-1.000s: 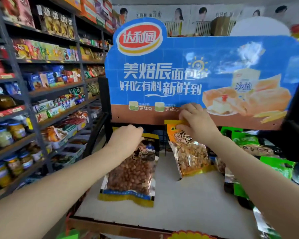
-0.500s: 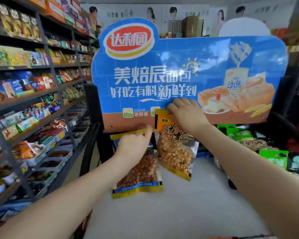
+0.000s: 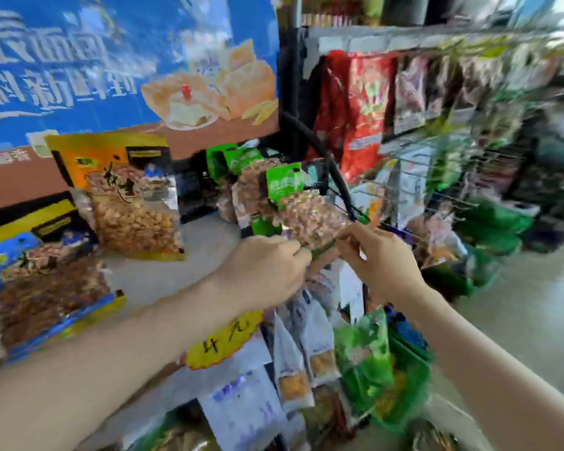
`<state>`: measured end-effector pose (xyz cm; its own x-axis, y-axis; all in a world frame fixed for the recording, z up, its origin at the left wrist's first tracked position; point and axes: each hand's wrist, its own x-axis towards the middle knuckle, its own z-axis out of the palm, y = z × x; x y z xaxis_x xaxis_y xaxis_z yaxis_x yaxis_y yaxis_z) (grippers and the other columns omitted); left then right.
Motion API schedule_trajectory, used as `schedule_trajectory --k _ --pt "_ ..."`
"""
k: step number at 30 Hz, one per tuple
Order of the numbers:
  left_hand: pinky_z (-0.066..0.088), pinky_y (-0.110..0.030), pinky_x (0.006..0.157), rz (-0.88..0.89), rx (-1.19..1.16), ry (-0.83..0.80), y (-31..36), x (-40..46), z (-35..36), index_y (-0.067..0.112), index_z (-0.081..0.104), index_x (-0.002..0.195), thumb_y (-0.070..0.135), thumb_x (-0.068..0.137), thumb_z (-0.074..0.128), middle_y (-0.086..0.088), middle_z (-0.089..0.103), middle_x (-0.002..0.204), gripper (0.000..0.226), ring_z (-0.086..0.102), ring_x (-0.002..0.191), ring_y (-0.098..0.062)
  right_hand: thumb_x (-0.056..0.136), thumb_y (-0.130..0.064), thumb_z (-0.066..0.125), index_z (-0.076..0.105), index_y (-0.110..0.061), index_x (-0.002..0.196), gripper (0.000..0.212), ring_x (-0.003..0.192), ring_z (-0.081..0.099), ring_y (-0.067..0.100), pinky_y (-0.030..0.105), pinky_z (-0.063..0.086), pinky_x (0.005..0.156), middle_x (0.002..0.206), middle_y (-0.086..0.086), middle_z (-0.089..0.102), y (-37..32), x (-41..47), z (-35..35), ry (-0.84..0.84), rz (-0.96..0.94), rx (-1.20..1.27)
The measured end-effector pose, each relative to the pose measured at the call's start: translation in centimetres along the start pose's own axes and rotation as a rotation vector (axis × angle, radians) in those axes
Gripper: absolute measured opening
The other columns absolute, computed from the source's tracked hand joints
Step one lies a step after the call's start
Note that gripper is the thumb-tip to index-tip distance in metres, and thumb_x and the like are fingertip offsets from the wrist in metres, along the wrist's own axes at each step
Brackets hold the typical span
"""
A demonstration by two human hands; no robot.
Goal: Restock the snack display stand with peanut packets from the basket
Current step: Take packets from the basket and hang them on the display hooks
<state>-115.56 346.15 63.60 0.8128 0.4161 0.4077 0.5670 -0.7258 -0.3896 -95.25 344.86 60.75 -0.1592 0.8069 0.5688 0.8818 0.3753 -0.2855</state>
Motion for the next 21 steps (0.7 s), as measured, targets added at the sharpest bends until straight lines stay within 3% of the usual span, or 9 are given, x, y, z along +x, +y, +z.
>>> schedule_trajectory --k 3,7,10,11,15,18,21 --pt "0.044 -0.021 0.037 0.181 -0.102 -0.073 6.4 4.5 3.2 0.015 0.056 0.060 0.021 0.070 0.054 -0.002 0.055 0.053 0.012 0.056 0.045 -0.022 0.087 -0.044 0.036 0.059 -0.016 0.093 0.037 0.080 0.065 0.032 0.036 0.047 0.056 0.088 0.006 0.069 7.3 -6.7 -0.9 -0.094 0.204 -0.093" --pt "0.044 -0.024 0.041 0.287 -0.217 -0.298 17.2 10.2 9.3 0.014 0.059 0.065 0.025 0.075 0.041 -0.004 0.061 0.059 0.023 0.063 0.052 -0.023 0.092 -0.036 0.043 0.058 -0.017 0.101 0.025 0.096 0.064 0.032 0.039 0.049 0.071 0.103 0.007 0.068 17.9 -16.0 -2.1 -0.296 0.516 -0.163" --pt "0.048 -0.037 0.070 0.179 -0.331 -0.591 25.5 14.8 15.2 0.008 0.056 0.102 0.022 0.094 0.038 -0.013 0.062 0.103 0.024 0.061 0.097 -0.033 0.094 -0.033 0.044 0.057 -0.014 0.105 0.026 0.095 0.063 0.033 0.036 0.049 0.071 0.102 0.010 0.067 25.4 -23.4 -3.7 -0.458 0.685 -0.169" --pt "0.047 -0.038 0.074 0.133 -0.366 -0.684 27.9 16.2 17.2 0.008 0.054 0.107 0.023 0.095 0.036 -0.013 0.059 0.110 0.026 0.058 0.102 -0.033 0.094 -0.033 0.043 0.056 -0.014 0.105 0.026 0.094 0.063 0.033 0.035 0.048 0.070 0.101 0.010 0.067 27.8 -25.7 -4.2 -0.511 0.731 -0.153" --pt "0.044 -0.037 0.072 0.039 -0.487 -0.967 37.0 20.5 25.3 0.008 0.052 0.109 0.021 0.095 0.035 -0.012 0.056 0.114 0.025 0.056 0.105 -0.033 0.092 -0.033 0.046 0.057 -0.017 0.104 0.023 0.091 0.064 0.029 0.031 0.046 0.067 0.101 0.007 0.069 37.2 -34.1 -5.9 -0.668 0.953 -0.045" --pt "0.046 -0.037 0.076 -0.064 -0.574 -1.077 42.4 21.6 30.7 0.010 0.053 0.106 0.024 0.093 0.037 -0.012 0.058 0.114 0.025 0.056 0.105 -0.033 0.090 -0.035 0.048 0.057 -0.015 0.101 0.024 0.089 0.066 0.029 0.035 0.051 0.071 0.099 0.009 0.071 42.7 -39.7 -4.9 -0.769 1.074 0.001" --pt "0.047 -0.036 0.077 -0.127 -0.636 -1.161 47.0 21.2 37.2 0.011 0.054 0.101 0.024 0.091 0.038 -0.012 0.059 0.111 0.023 0.058 0.102 -0.032 0.091 -0.034 0.047 0.053 -0.013 0.090 0.022 0.093 0.064 0.030 0.034 0.045 0.070 0.100 0.012 0.068 46.9 -45.1 -0.9 -0.876 1.125 0.062"
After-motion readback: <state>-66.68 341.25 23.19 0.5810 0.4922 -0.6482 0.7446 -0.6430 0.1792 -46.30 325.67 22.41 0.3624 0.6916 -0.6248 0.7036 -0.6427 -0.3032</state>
